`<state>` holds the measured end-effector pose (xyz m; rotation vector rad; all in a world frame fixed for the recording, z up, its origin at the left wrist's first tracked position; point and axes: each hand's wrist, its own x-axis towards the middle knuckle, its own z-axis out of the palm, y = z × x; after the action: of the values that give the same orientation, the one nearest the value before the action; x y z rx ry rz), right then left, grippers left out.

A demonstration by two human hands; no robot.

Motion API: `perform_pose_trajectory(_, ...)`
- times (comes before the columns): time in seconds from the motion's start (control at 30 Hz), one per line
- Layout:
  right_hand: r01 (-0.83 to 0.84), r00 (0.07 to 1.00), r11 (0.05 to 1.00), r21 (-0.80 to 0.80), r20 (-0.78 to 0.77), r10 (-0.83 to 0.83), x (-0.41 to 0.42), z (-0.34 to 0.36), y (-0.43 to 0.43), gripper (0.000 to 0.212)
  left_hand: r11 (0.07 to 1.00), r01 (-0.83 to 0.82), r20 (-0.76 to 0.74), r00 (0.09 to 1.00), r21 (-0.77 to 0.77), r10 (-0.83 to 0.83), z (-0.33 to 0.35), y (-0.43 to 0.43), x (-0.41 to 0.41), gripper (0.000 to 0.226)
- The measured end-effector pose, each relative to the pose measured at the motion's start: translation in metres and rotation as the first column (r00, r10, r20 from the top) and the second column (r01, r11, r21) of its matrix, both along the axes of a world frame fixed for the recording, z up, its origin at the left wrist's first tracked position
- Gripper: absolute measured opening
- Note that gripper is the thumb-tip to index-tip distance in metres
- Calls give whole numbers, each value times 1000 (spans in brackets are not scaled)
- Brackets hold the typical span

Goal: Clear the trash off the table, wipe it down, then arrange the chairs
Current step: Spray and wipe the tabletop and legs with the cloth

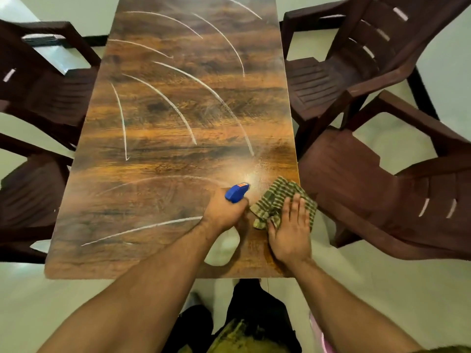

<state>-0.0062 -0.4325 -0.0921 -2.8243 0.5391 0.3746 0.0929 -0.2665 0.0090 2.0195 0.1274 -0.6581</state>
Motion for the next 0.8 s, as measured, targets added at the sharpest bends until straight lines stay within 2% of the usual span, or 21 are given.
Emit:
perform_pose_trajectory(0.03,25,1000,999,23,12,-25,-13,-1,18,82,1000,8,6,1000,3,-8,0,1,-4,22)
perform_pose_trajectory(0.07,-45,998,998,44,35,44,-30,-2,34,82,1000,18,7,1000,8,-18,-1,2,-9,23)
perform_pose_trajectory(0.13,-319,946,946,53,78,314,-74,-8,50,78,998,61,5,998,17,-61,1,5,-19,26)
perform_pose_trajectory(0.17,-397,916,917,49,76,393,-92,-7,46,76,995,95,4,995,15,-95,3,7,-25,27)
perform_pose_trajectory(0.2,-402,915,915,45,67,398,-106,-8,39,76,992,124,-1,992,15,-124,4,11,-30,25)
perform_pose_trajectory(0.23,-331,943,943,26,52,329,-113,-8,33,76,991,136,3,991,16,-136,2,14,-33,22)
perform_pose_trajectory(0.3,-15,1000,1000,-23,8,15,-119,-5,45,77,988,152,5,988,15,-152,4,28,-45,19)
perform_pose_trajectory(0.37,241,970,970,20,-18,-241,-104,-1,77,80,988,154,-5,988,15,-154,2,41,-55,21)
perform_pose_trajectory(0.43,295,955,952,78,-26,-294,-90,3,119,82,985,171,-32,985,10,-170,1,60,-67,22)
perform_pose_trajectory(0.47,214,977,974,79,-13,-214,-89,3,137,81,984,176,-42,984,7,-176,1,69,-72,24)
perform_pose_trajectory(0.53,-104,995,989,101,-1,105,-95,2,171,76,984,178,-35,983,18,-178,2,94,-82,33)
perform_pose_trajectory(0.6,-419,904,894,159,-11,427,-102,5,185,74,980,195,-34,980,31,-194,2,116,-90,35)
perform_pose_trajectory(0.67,-515,856,847,134,18,517,-99,2,178,77,980,198,-35,980,37,-197,0,136,-94,32)
perform_pose_trajectory(0.73,-381,922,923,62,-49,384,-94,-2,160,81,980,191,-49,981,45,-189,-2,154,-94,27)
perform_pose_trajectory(0.8,-59,997,998,-34,-48,58,-88,-1,142,82,979,197,-63,979,56,-194,-2,168,-95,28)
